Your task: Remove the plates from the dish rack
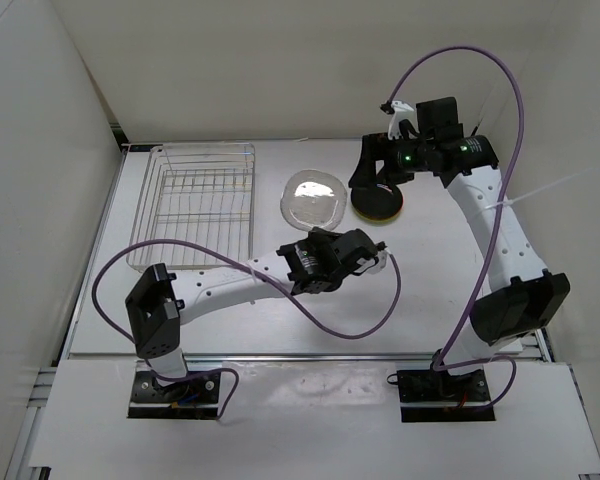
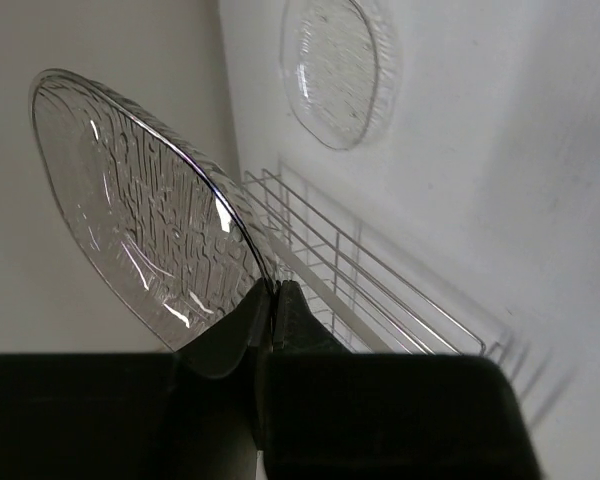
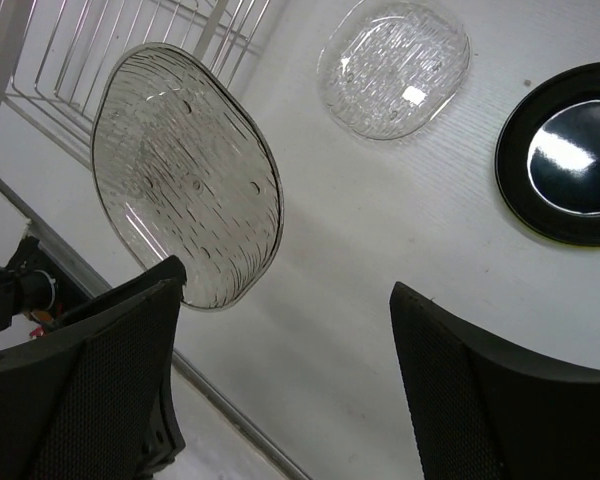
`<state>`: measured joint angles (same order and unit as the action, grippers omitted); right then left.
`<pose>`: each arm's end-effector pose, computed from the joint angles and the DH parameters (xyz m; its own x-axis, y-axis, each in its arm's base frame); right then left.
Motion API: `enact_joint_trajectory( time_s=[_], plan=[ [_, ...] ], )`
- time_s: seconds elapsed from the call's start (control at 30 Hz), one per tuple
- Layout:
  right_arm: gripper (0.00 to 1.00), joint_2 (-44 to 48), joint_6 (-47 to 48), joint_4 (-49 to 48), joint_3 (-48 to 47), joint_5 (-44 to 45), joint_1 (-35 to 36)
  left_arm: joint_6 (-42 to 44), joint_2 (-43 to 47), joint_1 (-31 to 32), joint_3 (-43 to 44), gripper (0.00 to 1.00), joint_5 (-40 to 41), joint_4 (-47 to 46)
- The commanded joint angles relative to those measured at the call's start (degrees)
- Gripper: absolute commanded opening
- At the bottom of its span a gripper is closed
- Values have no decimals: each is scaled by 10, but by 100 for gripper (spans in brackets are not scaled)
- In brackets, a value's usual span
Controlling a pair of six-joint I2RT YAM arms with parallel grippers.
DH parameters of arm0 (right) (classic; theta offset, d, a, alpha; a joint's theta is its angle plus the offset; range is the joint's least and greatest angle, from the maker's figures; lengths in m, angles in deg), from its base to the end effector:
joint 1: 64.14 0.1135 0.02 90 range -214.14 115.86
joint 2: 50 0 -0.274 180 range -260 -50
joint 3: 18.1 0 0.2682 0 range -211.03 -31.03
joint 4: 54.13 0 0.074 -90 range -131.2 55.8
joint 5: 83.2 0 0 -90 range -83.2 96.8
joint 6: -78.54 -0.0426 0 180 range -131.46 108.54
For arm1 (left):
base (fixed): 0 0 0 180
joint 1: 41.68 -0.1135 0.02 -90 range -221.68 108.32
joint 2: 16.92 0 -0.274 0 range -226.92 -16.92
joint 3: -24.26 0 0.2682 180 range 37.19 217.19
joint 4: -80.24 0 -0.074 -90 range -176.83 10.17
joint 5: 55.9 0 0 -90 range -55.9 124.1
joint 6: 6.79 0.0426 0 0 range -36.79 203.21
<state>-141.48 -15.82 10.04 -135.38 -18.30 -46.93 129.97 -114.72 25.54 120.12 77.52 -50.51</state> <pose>0.3355 0.1228 0.4343 -0.6357 -0.1248 -0.7617 -0.5389 0.7784 0.3222 0.1784 -0.3492 0.2941 0.1597 0.9864 -0.0392 0.5643 -0.0586 0.8235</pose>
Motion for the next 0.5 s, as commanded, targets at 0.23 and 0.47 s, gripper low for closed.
enact_joint_trajectory(
  time_s=[0.23,0.47],
  plan=[
    [74,-4,-15,-37,42,-37,-2,11,-63,27,116,11,54,-41],
    [23,-4,-15,-42,53,-37,-2,-24,-107,38,191,11,67,-1]
  ],
)
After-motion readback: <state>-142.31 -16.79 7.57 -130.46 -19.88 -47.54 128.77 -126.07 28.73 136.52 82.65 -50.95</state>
